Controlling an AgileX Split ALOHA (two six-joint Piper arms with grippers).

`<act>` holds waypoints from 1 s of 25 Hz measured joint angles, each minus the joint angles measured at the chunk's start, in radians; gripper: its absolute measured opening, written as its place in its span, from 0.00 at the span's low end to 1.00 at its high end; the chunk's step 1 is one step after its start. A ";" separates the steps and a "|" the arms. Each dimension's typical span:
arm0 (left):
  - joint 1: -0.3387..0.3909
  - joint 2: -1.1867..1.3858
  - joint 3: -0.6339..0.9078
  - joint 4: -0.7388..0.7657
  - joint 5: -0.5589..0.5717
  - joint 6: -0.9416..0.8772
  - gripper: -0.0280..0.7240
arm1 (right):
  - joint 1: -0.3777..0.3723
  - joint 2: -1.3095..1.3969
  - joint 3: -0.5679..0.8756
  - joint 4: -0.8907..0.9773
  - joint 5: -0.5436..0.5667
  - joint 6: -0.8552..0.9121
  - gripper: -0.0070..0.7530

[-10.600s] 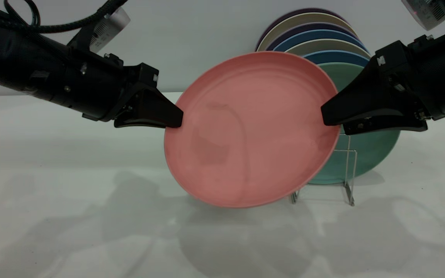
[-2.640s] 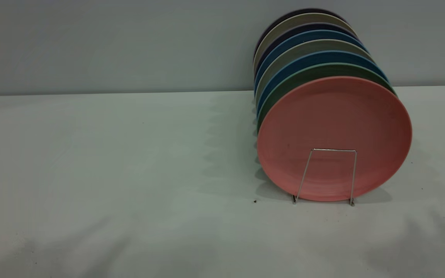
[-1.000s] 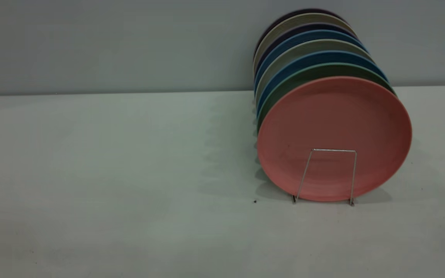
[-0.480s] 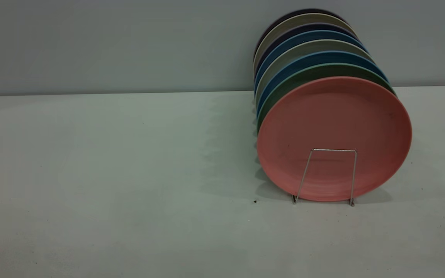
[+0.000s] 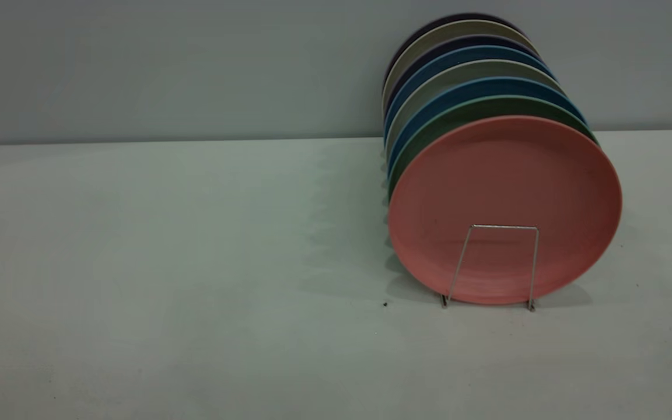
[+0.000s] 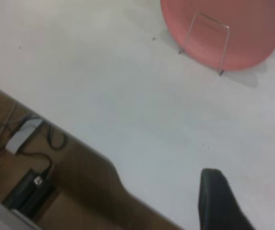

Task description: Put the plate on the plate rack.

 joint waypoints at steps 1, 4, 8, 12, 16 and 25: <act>0.000 -0.007 0.004 0.014 0.004 -0.015 0.57 | 0.000 -0.018 0.002 0.000 0.000 0.000 0.45; 0.000 -0.011 0.015 0.039 0.009 -0.038 0.57 | 0.000 -0.053 0.007 -0.002 -0.002 0.003 0.45; 0.000 -0.011 0.022 0.042 0.009 -0.049 0.57 | 0.000 -0.061 0.008 -0.002 0.001 0.011 0.45; 0.000 -0.011 0.027 0.051 0.009 -0.049 0.57 | 0.000 -0.061 0.012 -0.002 0.001 0.005 0.45; 0.000 -0.011 0.032 0.070 0.009 -0.049 0.57 | 0.000 -0.061 0.021 -0.003 0.009 -0.035 0.43; 0.000 -0.011 0.032 0.070 0.009 -0.049 0.57 | 0.000 -0.061 0.021 -0.005 0.009 -0.090 0.28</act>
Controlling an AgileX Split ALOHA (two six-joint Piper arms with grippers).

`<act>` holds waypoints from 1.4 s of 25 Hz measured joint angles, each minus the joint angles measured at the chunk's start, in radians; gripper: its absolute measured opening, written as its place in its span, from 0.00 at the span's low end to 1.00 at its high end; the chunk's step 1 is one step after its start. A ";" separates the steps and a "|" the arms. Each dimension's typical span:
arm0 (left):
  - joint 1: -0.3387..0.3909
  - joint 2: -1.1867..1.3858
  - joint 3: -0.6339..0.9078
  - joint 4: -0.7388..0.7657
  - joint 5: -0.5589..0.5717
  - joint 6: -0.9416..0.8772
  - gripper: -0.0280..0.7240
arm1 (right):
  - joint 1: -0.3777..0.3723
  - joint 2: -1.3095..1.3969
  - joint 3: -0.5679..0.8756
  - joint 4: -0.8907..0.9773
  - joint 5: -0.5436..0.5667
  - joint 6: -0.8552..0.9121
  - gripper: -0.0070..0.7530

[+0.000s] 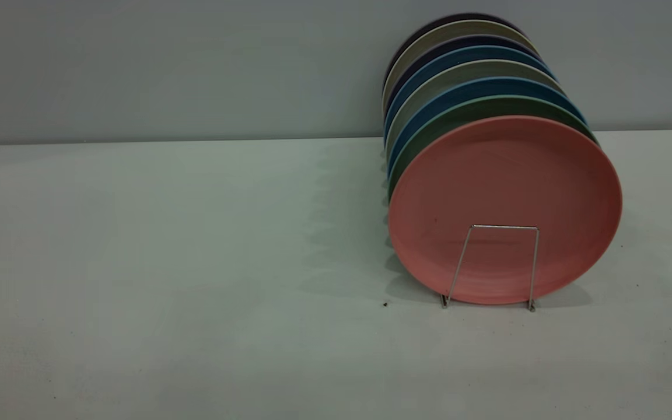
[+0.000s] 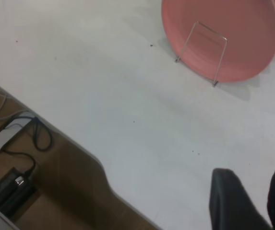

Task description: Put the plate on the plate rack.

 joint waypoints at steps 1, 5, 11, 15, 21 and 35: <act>0.000 0.000 0.000 0.000 0.000 0.000 0.57 | 0.000 0.000 0.000 0.000 0.000 0.000 0.28; 0.000 0.000 0.000 0.000 0.000 0.006 0.57 | 0.000 0.000 0.000 0.000 0.001 0.000 0.28; 0.000 0.000 0.000 0.000 0.000 0.000 0.57 | 0.000 0.000 0.000 0.000 0.001 -0.002 0.28; 0.000 0.000 0.000 -0.016 0.002 -0.008 0.57 | 0.000 0.000 0.000 0.000 0.001 -0.003 0.29; 0.000 0.000 0.000 -0.052 0.007 -0.018 0.57 | 0.000 0.000 0.000 0.000 0.001 -0.003 0.31; 0.000 0.000 0.000 -0.055 0.011 -0.021 0.57 | -0.002 -0.005 0.000 0.000 0.001 -0.003 0.31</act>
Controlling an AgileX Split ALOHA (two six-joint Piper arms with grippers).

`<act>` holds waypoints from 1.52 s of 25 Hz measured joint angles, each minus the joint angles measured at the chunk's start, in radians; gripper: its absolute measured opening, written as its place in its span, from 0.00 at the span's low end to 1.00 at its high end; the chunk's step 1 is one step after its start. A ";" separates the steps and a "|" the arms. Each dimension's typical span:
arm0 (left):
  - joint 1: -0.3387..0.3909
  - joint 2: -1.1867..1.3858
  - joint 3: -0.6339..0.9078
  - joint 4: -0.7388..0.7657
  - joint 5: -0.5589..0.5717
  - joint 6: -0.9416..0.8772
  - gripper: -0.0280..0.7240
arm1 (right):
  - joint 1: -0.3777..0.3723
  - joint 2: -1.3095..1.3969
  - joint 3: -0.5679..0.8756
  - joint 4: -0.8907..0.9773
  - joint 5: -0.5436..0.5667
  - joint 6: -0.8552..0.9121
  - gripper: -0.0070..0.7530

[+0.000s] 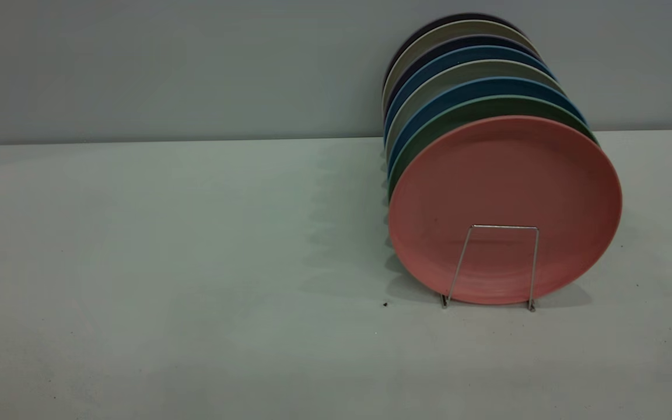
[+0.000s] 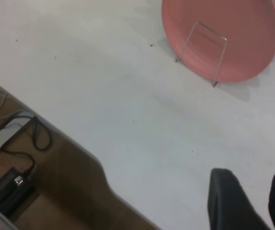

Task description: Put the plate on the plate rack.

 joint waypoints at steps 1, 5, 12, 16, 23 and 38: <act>0.000 0.000 0.000 0.000 0.000 0.000 0.57 | -0.010 -0.006 0.000 0.000 0.000 0.000 0.31; 0.032 0.000 0.000 -0.002 0.000 0.000 0.57 | -0.182 -0.036 0.000 0.001 0.003 0.000 0.31; 0.262 0.000 0.000 -0.003 0.000 0.000 0.57 | -0.401 -0.038 0.000 0.001 0.003 0.000 0.32; 0.328 0.000 0.000 -0.005 0.000 0.000 0.57 | -0.480 -0.038 0.000 0.001 0.003 0.000 0.32; 0.332 0.000 0.000 -0.006 0.000 0.001 0.57 | -0.519 -0.038 0.000 0.001 0.003 0.000 0.32; 0.237 0.000 0.000 -0.007 0.000 0.001 0.57 | -0.519 -0.038 0.000 0.001 0.003 0.000 0.32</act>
